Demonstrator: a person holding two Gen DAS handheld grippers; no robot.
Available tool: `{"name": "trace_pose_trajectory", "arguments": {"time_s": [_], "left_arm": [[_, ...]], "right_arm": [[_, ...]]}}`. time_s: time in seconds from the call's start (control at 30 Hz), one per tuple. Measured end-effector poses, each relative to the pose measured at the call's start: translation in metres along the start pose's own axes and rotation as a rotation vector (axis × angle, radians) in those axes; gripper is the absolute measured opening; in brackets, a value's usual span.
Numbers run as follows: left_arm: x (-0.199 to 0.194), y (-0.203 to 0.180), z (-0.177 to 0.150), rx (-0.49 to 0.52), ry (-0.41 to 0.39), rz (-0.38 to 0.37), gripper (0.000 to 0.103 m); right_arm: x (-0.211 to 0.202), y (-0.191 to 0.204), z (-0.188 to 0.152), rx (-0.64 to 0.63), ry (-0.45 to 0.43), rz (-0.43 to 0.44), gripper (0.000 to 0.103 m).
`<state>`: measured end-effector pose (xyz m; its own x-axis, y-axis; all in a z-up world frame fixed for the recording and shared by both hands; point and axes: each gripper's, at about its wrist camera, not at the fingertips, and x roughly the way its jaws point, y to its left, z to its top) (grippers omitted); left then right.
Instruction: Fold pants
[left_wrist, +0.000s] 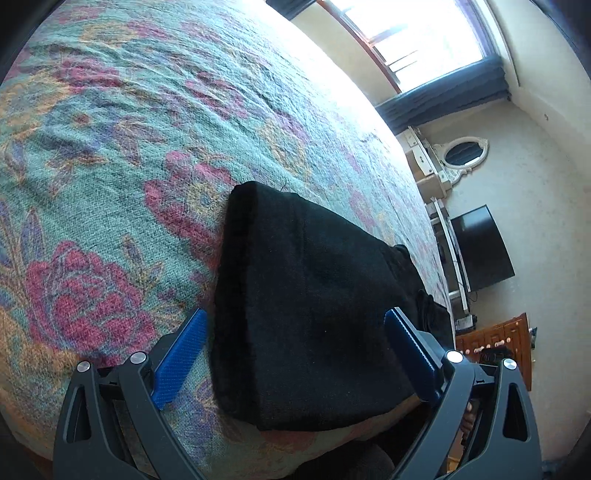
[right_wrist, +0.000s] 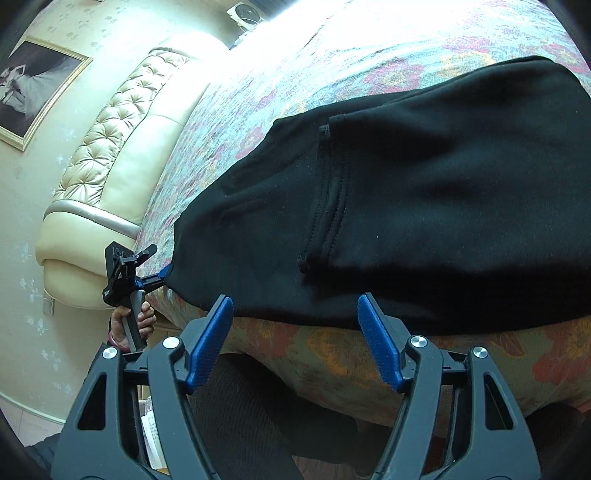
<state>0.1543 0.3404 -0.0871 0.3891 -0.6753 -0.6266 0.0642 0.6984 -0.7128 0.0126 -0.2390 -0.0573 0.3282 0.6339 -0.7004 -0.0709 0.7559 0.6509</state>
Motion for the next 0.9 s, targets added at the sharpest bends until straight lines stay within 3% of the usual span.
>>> {"name": "trace_pose_trajectory", "arguments": {"time_s": [0.1, 0.2, 0.37, 0.57, 0.7, 0.73, 0.83, 0.9], "left_arm": [[0.011, -0.004, 0.008, 0.098, 0.111, -0.001, 0.095], [0.017, -0.004, 0.009, 0.155, 0.165, -0.048, 0.095], [0.020, -0.001, 0.016, 0.157, 0.145, -0.194, 0.095], [0.028, -0.008, 0.013, 0.192, 0.101, -0.291, 0.095], [0.033, -0.011, 0.012, 0.196, 0.079, -0.287, 0.094], [0.036, -0.015, 0.010, 0.206, 0.075, -0.254, 0.083], [0.043, -0.012, 0.005, 0.203, 0.078, -0.094, 0.037], [0.037, 0.001, 0.005, 0.148, 0.063, -0.122, 0.029]], "right_arm": [[0.003, 0.002, -0.007, 0.004, 0.017, 0.012, 0.070], [0.009, 0.003, -0.012, 0.024, 0.037, 0.033, 0.070], [0.017, 0.006, -0.016, 0.030, 0.059, 0.031, 0.070], [0.032, 0.008, -0.018, 0.038, 0.093, 0.021, 0.070], [0.036, 0.006, -0.019, 0.046, 0.100, 0.018, 0.070], [0.035, 0.006, -0.018, 0.045, 0.100, 0.016, 0.070], [0.033, 0.005, -0.019, 0.049, 0.097, 0.019, 0.070], [0.031, 0.006, -0.019, 0.043, 0.096, 0.015, 0.070]]}}
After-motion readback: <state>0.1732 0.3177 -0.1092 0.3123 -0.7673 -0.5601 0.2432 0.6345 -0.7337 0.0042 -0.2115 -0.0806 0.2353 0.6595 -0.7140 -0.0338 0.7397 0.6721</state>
